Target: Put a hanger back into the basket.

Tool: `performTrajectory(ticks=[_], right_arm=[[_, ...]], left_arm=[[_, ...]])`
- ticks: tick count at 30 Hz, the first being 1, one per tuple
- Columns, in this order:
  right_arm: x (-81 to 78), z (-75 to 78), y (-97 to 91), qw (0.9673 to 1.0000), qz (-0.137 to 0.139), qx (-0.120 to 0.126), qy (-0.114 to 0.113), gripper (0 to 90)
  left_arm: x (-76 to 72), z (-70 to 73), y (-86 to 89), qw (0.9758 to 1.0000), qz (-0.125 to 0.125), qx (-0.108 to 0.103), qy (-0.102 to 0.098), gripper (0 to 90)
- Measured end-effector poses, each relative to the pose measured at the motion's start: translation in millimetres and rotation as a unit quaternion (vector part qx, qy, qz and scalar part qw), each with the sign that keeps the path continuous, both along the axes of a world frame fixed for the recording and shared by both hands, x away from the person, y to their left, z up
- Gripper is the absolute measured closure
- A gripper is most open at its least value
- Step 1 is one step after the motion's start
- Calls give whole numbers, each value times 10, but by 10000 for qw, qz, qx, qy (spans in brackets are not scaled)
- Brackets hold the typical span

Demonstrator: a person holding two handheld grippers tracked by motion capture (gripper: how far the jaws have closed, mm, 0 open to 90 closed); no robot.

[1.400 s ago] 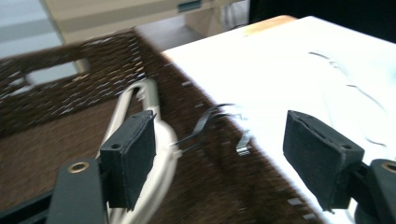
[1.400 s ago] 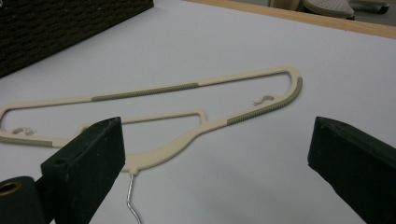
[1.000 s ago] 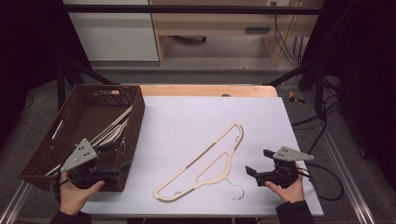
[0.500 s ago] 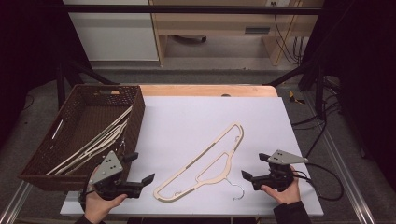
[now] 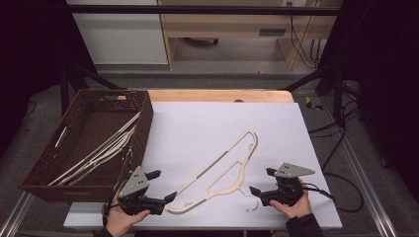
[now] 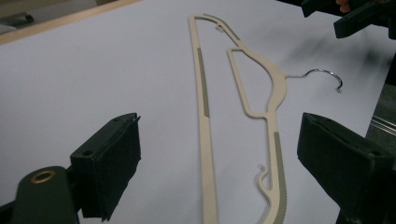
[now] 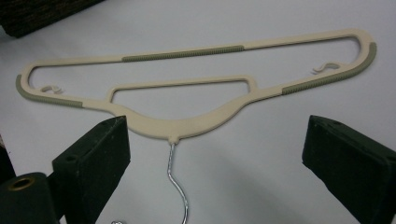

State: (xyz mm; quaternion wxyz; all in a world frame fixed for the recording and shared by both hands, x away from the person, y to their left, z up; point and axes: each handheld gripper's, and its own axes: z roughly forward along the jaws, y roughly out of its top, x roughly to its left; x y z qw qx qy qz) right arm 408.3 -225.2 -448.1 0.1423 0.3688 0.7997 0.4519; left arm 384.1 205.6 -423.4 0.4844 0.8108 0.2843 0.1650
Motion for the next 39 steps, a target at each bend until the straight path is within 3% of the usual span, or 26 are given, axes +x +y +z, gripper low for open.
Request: performTrajectory(ticks=[9,14,24,33,34,39], right_arm=[[-35,-19,133,9991,310,-278,108,223],[-33,-84,240,9968,577,-447,315,361],[31,-200,429,9935,449,-722,755,630],[58,-260,500,9914,370,-951,823,749],[60,-260,507,9909,420,-1052,721,772],[34,-255,555,9893,394,-1252,635,845]], left_arm=[[10,-73,-42,9998,-44,136,118,131],[10,-87,-66,9997,-84,191,143,134],[26,-102,-75,9996,-80,206,196,139],[33,-116,-81,9995,-74,216,227,142],[34,-117,-80,9995,-74,223,228,142],[33,-118,-81,9995,-68,213,234,144]])
